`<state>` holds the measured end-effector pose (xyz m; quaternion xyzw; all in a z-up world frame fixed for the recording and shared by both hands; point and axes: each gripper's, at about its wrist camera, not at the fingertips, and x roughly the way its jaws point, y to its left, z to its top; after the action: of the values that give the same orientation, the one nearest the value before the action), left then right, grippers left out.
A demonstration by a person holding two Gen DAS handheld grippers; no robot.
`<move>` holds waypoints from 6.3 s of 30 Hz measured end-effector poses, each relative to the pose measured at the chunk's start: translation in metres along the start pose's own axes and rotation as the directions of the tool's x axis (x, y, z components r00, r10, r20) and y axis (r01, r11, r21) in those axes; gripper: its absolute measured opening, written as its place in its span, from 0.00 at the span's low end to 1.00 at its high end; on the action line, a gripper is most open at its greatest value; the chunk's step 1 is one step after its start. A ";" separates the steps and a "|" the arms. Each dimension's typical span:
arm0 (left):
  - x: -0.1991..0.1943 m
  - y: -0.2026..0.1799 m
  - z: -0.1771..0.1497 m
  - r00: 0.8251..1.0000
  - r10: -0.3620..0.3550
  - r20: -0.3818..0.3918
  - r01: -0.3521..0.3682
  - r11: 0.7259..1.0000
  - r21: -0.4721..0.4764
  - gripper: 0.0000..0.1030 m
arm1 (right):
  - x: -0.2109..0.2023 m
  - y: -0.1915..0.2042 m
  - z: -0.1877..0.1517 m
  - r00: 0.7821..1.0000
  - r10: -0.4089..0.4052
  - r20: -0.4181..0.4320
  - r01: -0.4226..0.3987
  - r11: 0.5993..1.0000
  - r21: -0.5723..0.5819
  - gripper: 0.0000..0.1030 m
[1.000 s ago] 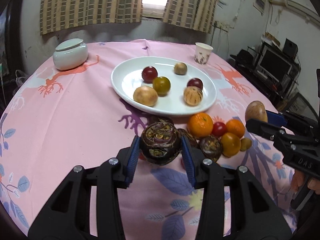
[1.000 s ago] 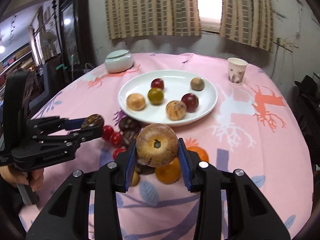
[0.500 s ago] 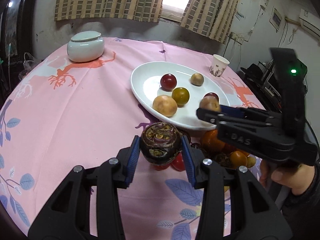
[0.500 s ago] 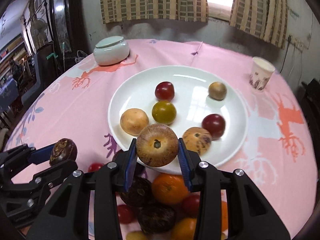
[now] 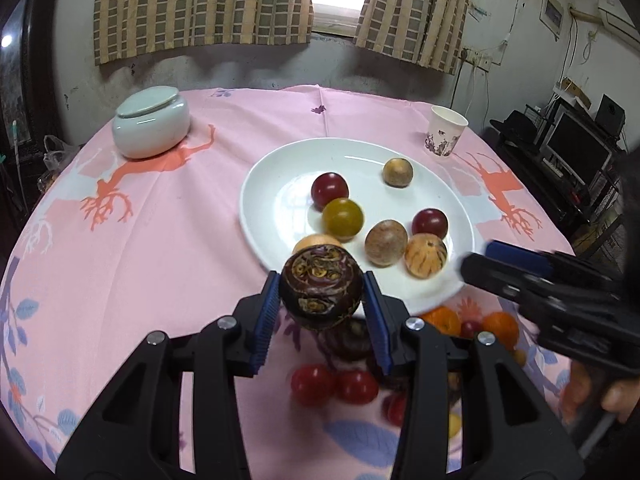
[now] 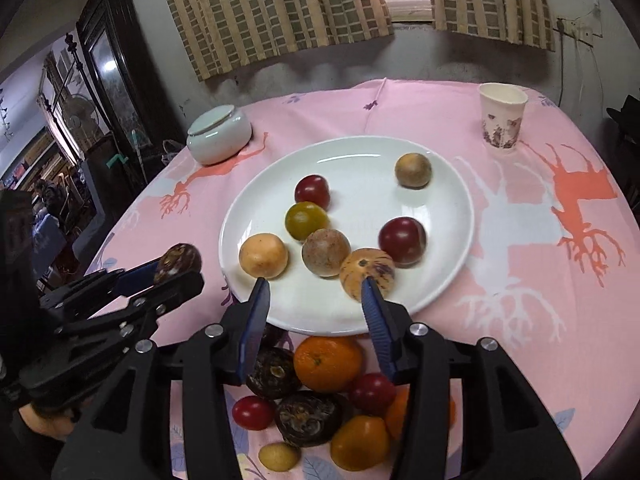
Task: Organize fruits
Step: 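Carry both fruits onto the white plate and open both tools to release, then grasp a red tomato with the left tool while the right tool grasps a small olive-green fruit, then lower both fruits onto the white plate and open both tools, then move both open tools back over the fruit pile, then grasp a red tomato with the left tool while the right tool grasps an orange tangerine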
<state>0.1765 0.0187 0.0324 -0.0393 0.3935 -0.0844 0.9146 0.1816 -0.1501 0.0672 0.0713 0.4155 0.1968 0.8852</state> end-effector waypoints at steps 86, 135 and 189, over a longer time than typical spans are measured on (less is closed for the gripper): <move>-0.005 0.006 -0.080 0.991 -0.051 -0.121 0.068 0.987 0.145 0.30 | -0.005 -0.015 -0.091 0.947 -0.230 -0.226 0.145 0.929 -0.340 0.26; -0.035 -0.017 0.002 0.993 0.063 0.101 -0.076 0.989 0.128 0.90 | -0.024 -0.013 -0.002 0.983 -0.167 0.080 0.178 0.970 -0.166 0.58; 0.017 -0.005 -0.078 0.995 0.012 -0.094 0.003 0.987 0.163 0.85 | -0.029 -0.032 -0.062 0.991 -0.135 -0.022 0.132 0.985 -0.114 0.61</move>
<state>0.1306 0.0100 -0.0327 0.0405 0.4284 -0.1159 0.8952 0.1269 -0.1934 0.0386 -0.0097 0.4208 0.1613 0.8926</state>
